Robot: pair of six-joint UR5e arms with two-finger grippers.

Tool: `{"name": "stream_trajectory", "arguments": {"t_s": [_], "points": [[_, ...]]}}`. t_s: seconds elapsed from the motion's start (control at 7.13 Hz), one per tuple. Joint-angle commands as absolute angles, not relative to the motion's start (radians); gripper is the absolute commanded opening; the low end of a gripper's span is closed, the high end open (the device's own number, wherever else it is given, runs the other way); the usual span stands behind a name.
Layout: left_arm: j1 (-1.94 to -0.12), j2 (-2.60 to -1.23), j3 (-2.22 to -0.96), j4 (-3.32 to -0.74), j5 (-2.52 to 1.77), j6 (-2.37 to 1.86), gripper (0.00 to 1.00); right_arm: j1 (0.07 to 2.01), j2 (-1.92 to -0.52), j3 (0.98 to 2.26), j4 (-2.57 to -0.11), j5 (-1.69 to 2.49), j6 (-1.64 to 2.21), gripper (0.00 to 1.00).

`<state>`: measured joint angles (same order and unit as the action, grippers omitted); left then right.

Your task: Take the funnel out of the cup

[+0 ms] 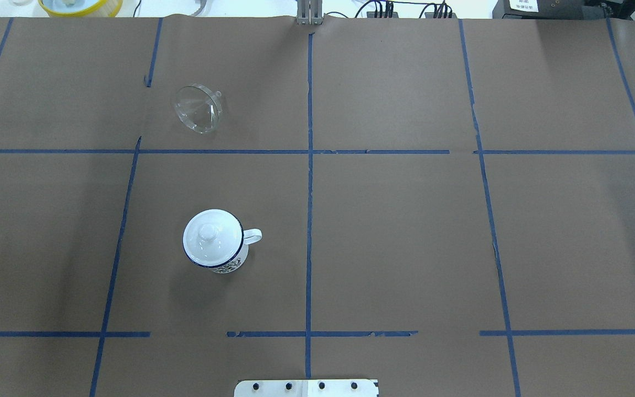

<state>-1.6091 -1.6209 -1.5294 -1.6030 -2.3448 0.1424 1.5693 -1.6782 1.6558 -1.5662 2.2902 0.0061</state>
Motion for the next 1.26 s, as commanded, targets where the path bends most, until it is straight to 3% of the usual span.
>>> {"name": "stream_trajectory", "arguments": {"t_s": [0.0,1.12], "points": [[-1.611,-1.620,-1.531,-1.601,-2.344,0.141,1.00,1.569,-1.678,1.657,-1.566,2.290,0.006,1.00],[-1.624,-1.647,-1.558,-1.516,-2.352,0.149,1.00,1.569,-1.678,1.657,-1.566,2.290,0.006,1.00]]}}
